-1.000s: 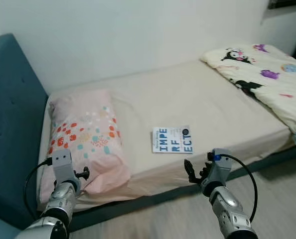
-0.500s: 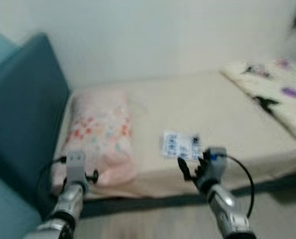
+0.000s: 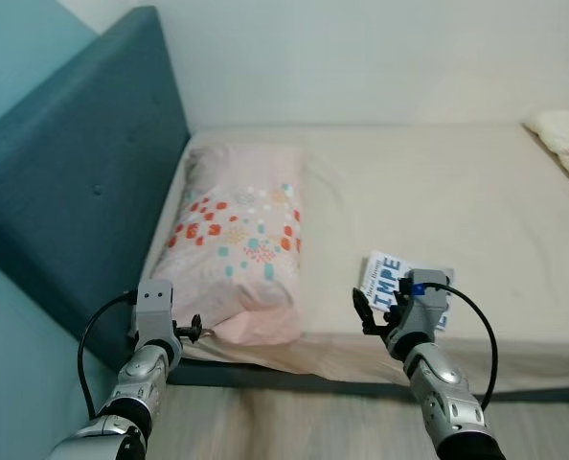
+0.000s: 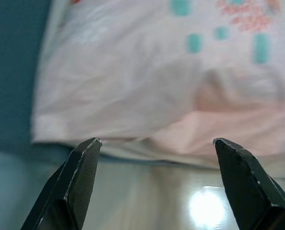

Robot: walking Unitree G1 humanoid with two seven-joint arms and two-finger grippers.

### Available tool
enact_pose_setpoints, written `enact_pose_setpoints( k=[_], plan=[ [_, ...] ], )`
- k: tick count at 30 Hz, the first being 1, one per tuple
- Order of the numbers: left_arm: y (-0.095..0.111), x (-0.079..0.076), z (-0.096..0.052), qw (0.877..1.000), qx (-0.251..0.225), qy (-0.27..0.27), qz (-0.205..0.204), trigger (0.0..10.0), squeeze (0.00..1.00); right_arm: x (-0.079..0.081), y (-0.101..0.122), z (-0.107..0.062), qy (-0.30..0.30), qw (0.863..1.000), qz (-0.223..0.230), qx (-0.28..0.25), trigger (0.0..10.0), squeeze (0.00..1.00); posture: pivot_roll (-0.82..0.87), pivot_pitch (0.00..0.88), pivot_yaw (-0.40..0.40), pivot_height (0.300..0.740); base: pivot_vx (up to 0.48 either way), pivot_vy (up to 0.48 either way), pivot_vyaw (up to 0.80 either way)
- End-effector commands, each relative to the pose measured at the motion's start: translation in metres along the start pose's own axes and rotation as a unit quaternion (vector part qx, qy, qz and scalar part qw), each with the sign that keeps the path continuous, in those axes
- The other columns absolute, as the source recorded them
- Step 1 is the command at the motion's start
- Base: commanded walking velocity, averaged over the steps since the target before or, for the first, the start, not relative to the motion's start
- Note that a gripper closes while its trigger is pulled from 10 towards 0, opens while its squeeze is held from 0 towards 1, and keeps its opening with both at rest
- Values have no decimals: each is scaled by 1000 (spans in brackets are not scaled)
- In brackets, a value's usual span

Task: Clean up the room

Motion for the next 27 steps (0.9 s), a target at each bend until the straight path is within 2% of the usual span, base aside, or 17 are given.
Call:
enact_pose_setpoints(
  k=[1, 8, 21, 27],
  plan=[
    [-2, 0, -1, 1000, -2, -2, -6, 10000, 0, 1, -6, 0, -2, 1000, 6, 8, 10000, 0, -106, 77, 45, 740, 394, 0, 0],
    [8, -9, 1, 999, -24, -25, -26, 10000, 0, -1, -5, 0, -8, 1000, 6, 6, 10000, 0, -106, 80, 46, 740, 480, 0, 0],
    [5, -6, 0, 999, -20, -24, -37, 10000, 0, -3, -8, -1, -16, 1000, 11, 7, 10000, 0, -103, 88, 52, 740, 451, 0, 0],
    [5, -5, 0, 998, -20, -25, -49, 10000, 0, -6, -8, -2, -20, 1000, 13, 8, 10000, 0, -105, 90, 52, 740, 0, 0, 0]
  ],
)
Point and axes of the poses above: a point about 5 cm out from each wrist's last joint towards the gripper, its own z axis pointing out of the wrist towards the gripper, its own y axis along the axis of the wrist's last joint, x = y × z, the point moved 6 cm from there along z, pointing out of the wrist towards the gripper, and after that the axes turned 15 degrees about z, right-handed, at the moved point
